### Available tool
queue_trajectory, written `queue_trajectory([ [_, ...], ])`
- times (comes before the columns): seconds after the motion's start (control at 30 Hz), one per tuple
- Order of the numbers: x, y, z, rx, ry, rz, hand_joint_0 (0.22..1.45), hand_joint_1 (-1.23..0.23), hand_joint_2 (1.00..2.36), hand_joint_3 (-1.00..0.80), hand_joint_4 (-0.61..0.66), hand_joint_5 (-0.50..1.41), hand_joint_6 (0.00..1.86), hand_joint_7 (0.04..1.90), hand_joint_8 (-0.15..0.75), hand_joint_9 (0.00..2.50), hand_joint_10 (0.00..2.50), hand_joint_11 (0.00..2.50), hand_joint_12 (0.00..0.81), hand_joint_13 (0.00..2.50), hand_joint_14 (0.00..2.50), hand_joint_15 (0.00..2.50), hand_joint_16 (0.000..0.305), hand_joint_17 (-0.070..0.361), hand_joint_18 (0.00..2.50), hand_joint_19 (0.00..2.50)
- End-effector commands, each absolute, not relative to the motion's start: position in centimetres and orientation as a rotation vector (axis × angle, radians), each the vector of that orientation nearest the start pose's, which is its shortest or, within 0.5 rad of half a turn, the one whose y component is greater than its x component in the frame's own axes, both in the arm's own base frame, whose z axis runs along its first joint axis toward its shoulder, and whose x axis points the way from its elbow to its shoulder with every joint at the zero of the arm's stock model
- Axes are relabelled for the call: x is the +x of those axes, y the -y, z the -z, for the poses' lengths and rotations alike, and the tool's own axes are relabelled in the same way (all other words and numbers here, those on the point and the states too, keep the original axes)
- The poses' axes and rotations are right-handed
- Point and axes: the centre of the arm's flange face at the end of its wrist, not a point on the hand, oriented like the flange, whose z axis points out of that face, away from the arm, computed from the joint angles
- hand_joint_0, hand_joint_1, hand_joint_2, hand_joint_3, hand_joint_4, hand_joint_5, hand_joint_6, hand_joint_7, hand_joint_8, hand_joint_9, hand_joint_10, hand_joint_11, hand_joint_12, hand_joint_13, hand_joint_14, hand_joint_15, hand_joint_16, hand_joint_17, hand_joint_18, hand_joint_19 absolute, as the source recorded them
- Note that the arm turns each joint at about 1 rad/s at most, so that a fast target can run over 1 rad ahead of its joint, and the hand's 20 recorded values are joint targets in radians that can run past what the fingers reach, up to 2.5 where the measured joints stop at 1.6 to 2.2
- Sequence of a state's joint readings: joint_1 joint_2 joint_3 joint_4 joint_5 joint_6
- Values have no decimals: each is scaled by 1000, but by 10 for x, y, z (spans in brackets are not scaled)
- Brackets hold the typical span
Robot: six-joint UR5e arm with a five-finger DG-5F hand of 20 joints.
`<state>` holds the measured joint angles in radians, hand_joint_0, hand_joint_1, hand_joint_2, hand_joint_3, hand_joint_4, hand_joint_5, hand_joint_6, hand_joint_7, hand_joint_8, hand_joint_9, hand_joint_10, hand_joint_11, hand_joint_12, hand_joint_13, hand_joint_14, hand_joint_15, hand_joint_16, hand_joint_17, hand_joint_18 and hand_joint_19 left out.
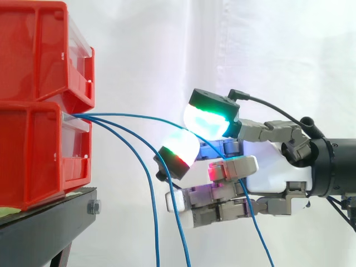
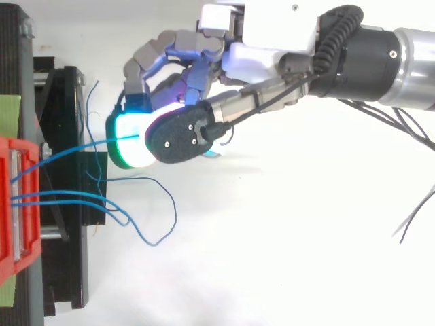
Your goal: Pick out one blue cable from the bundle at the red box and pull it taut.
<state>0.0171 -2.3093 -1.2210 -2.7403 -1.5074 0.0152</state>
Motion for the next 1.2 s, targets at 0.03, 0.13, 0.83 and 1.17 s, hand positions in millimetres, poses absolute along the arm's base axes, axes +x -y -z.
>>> queue_trajectory([
  [0.03, 742, 121, -231, 1242, -1263, -1122, 602, -675, 1020, -178, -39, -183, 910, 968, 225, 1295, 13, 1489, 100, 695, 17, 430, 4, 10, 330, 511],
  [0.13, 738, 120, -235, 1236, -1293, -1093, 608, -682, 1019, -182, -54, -183, 909, 974, 220, 1290, 15, 1485, 99, 693, 15, 430, 4, 9, 331, 508],
  [0.83, 684, 120, -265, 1287, -1300, -972, 649, -697, 1018, -240, -70, -196, 922, 958, 228, 1233, 14, 1441, 102, 679, 15, 435, 4, 9, 336, 505],
  [1.17, 653, 101, -252, 1285, -1200, -975, 650, -698, 1019, -240, -74, -197, 923, 951, 225, 1233, 15, 1429, 102, 677, 16, 442, 4, 9, 335, 497],
])
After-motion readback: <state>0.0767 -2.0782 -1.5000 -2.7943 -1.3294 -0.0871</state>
